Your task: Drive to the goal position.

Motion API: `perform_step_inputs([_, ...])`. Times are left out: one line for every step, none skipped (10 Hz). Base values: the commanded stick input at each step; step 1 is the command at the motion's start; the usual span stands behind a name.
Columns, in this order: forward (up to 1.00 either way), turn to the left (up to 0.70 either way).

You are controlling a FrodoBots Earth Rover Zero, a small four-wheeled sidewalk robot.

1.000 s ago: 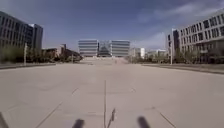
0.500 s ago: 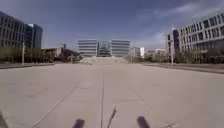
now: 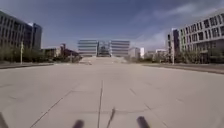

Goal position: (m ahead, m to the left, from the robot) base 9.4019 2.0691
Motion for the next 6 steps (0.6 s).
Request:
perform_step_inputs([0.7,0.35])
perform_step_inputs([0.7,0.32])
perform_step_inputs([0.7,0.13])
perform_step_inputs([0.7,0.0])
perform_step_inputs([0.7,0.0])
perform_step_inputs([0.7,0.0])
